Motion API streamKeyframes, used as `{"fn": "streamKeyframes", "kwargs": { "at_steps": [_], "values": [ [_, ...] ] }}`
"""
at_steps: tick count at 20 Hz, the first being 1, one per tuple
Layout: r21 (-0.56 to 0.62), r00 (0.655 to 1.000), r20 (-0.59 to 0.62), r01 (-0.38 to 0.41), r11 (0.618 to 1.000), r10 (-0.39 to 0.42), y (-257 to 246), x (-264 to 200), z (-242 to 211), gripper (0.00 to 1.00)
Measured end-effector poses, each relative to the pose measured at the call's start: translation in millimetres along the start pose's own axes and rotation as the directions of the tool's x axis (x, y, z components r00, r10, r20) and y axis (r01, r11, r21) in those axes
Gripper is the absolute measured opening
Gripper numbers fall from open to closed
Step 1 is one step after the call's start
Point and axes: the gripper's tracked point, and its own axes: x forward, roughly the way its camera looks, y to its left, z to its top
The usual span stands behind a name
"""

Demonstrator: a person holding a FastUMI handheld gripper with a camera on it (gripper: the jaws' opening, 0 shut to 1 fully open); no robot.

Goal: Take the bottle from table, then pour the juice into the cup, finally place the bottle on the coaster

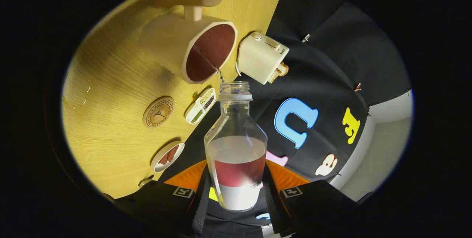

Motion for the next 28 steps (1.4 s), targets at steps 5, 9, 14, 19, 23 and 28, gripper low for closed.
{"fn": "streamKeyframes", "kwargs": {
  "at_steps": [5, 9, 14, 19, 23, 28],
  "values": [
    [-0.053, 0.999, 0.037, 0.036, 0.998, -0.034, -9, 3, 1, 0.71],
    [-0.099, 0.995, 0.069, 0.073, 0.992, -0.066, -18, 7, 4, 0.71],
    [-0.132, 0.991, 0.093, 0.104, 0.986, -0.092, -27, 9, 5, 0.71],
    [-0.154, 0.987, 0.116, 0.130, 0.979, -0.113, -35, 10, 8, 0.71],
    [-0.157, 0.985, 0.121, 0.138, 0.978, -0.120, -37, 10, 9, 0.71],
    [-0.157, 0.983, 0.134, 0.143, 0.977, -0.122, -40, 9, 14, 0.71]
  ]
}}
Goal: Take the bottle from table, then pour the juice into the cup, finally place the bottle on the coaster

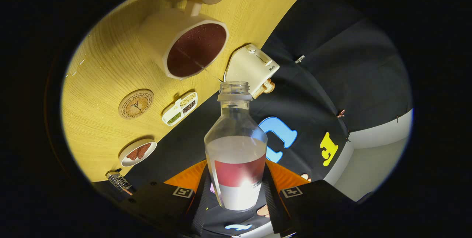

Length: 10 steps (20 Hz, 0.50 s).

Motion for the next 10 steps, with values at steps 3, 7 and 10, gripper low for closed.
{"fn": "streamKeyframes", "kwargs": {
  "at_steps": [3, 7, 10],
  "values": [
    [0.003, 1.000, 0.011, 0.009, 1.000, -0.009, -1.5, -1.2, 2.6, 0.71],
    [0.053, 1.000, 0.013, -0.015, 0.998, 0.014, 3.7, -3.7, 4.8, 0.71],
    [0.121, 1.000, 0.009, -0.020, 0.992, 0.019, 6.6, -9.6, 5.2, 0.71]
  ]
}}
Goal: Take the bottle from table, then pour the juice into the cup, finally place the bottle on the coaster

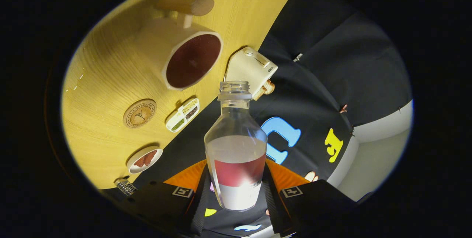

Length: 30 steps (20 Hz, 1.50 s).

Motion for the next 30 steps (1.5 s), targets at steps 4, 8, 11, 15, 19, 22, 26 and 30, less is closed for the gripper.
{"fn": "streamKeyframes", "kwargs": {
  "at_steps": [4, 8, 11, 15, 19, 22, 26, 30],
  "values": [
    [0.196, 0.996, -0.035, -0.076, 0.978, 0.085, 19, -6, -8, 0.71],
    [0.408, 0.989, -0.030, -0.123, 0.904, 0.148, 24, -7, -6, 0.72],
    [0.545, 0.982, -0.040, -0.133, 0.828, 0.185, 29, -8, -8, 0.72],
    [0.711, 0.979, 0.036, -0.167, 0.682, 0.202, 37, -12, 10, 0.72],
    [0.864, 0.970, 0.086, -0.186, 0.468, 0.228, 47, -18, 20, 0.72],
    [0.956, 0.953, 0.108, -0.178, 0.234, 0.284, 63, -20, 21, 0.72],
    [0.981, 0.933, 0.180, -0.148, -0.122, 0.312, 70, -20, 32, 0.72],
    [0.870, 0.944, 0.257, -0.133, -0.475, 0.207, 47, -12, 35, 0.72]
  ]
}}
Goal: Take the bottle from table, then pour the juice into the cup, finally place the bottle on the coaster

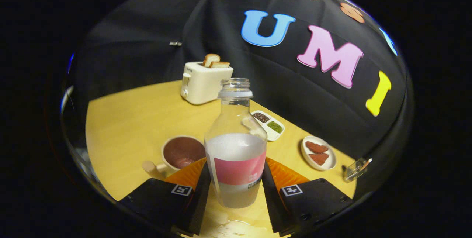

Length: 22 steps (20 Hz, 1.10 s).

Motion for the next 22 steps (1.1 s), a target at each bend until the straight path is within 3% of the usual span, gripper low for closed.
{"fn": "streamKeyframes", "kwargs": {
  "at_steps": [5, 10, 16, 22],
  "values": [
    [0.174, 0.983, 0.180, 0.005, 0.985, -0.037, -30, -4, 52, 0.72],
    [0.216, 0.942, 0.315, 0.047, 0.975, -0.115, -77, -4, 85, 0.72],
    [0.192, 0.939, 0.286, 0.139, 0.971, -0.191, -113, 33, 56, 0.72],
    [0.168, 0.943, 0.282, 0.130, 0.977, -0.174, -108, 78, 16, 0.72]
  ]
}}
